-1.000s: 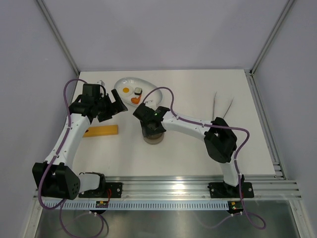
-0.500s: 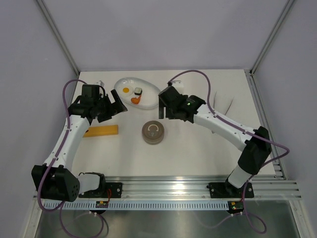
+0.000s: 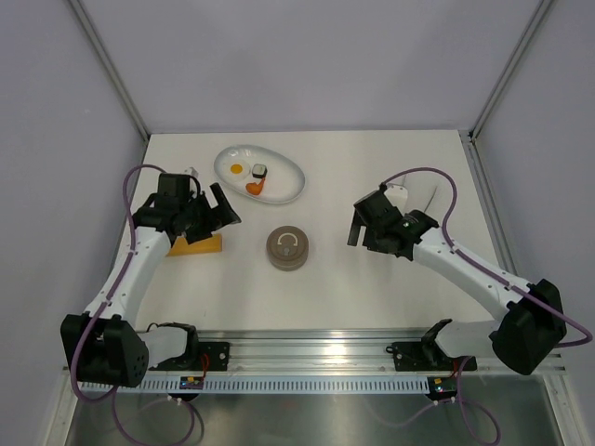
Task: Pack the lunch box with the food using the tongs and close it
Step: Reset both arms
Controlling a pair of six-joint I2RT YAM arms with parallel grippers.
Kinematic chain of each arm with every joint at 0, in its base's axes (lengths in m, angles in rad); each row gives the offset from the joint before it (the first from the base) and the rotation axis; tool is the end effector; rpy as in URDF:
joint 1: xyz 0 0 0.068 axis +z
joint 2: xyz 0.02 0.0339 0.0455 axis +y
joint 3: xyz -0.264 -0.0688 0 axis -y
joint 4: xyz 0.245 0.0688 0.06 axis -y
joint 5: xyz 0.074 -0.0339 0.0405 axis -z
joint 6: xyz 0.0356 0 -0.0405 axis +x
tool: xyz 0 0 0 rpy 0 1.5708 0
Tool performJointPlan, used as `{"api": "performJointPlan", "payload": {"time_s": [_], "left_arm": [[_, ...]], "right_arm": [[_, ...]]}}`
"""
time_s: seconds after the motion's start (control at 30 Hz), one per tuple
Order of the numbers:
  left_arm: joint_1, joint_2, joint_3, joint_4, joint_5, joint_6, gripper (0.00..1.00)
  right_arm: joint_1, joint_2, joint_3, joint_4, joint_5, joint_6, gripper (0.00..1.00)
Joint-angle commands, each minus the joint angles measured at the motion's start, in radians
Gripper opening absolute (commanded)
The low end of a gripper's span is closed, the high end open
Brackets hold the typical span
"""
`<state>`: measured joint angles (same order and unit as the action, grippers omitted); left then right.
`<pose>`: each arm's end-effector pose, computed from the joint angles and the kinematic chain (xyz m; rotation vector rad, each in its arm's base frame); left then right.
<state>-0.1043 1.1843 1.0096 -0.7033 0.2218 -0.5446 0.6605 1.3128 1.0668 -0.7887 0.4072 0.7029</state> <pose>0.2395 -0.0329 0.2909 -0.4475 2.4598 -0.5511 0.2135 0.1480 0.2756 0.1929 2.4734 0.0316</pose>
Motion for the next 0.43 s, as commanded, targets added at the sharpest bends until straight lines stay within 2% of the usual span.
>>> {"api": "performJointPlan", "payload": {"time_s": [0.0, 0.4], "left_arm": [[0.005, -0.025, -0.028, 0.056, 0.014, -0.011, 0.99], [0.005, -0.025, -0.04, 0.048, -0.006, -0.009, 0.99]], "right_arm": [[0.001, -0.067, -0.075, 0.029, 0.031, 0.073, 0.99], [0.002, -0.09, -0.148, -0.021, 0.105, 0.159, 0.99]]}}
